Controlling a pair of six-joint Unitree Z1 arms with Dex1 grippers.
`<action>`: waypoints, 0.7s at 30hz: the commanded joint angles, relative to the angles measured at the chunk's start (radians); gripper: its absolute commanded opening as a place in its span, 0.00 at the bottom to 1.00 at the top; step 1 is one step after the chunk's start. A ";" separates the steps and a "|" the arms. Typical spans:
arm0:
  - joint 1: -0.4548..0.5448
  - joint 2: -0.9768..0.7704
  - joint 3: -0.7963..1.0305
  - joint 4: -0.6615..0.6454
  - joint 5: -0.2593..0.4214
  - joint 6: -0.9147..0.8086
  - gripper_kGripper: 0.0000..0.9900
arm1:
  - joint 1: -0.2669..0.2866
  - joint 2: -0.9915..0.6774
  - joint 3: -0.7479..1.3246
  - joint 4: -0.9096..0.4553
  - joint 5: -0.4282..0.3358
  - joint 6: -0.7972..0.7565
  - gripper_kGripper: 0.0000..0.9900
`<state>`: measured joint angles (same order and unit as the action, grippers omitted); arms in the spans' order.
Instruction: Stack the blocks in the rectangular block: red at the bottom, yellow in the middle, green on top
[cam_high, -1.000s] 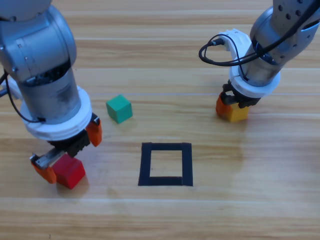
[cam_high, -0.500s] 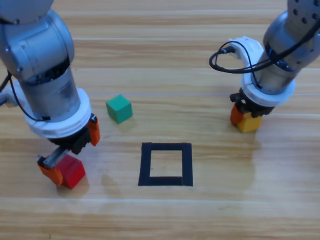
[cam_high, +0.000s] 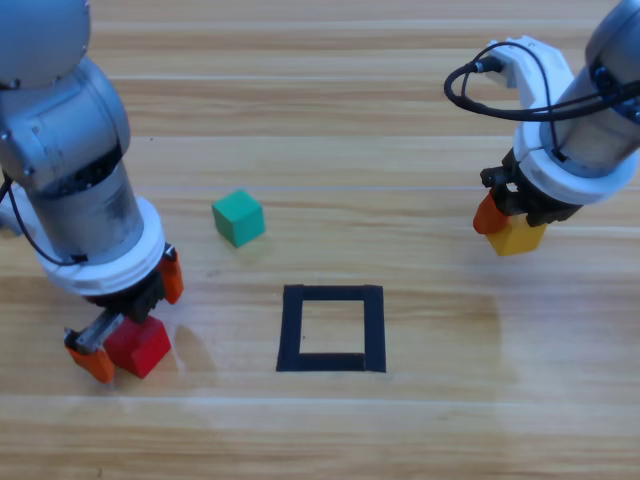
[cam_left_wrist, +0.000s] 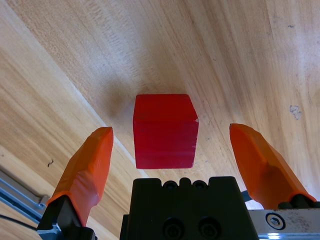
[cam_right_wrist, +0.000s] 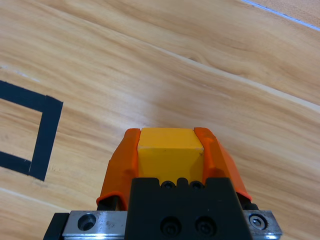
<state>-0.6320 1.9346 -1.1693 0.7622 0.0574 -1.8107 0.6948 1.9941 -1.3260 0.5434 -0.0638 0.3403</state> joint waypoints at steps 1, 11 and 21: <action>0.018 0.061 0.026 -0.032 -0.007 0.016 1.00 | 0.031 -0.052 0.064 0.012 -0.019 0.026 0.02; 0.023 0.078 0.014 -0.050 0.004 0.086 0.82 | 0.037 -0.090 0.085 0.017 -0.040 0.045 0.02; 0.023 0.087 -0.030 -0.020 0.013 0.180 0.37 | 0.038 -0.103 0.088 0.018 -0.039 0.045 0.02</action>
<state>-0.6271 1.9793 -1.1834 0.7274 0.0593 -1.6623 0.7072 1.9375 -1.2615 0.5434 -0.0863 0.3818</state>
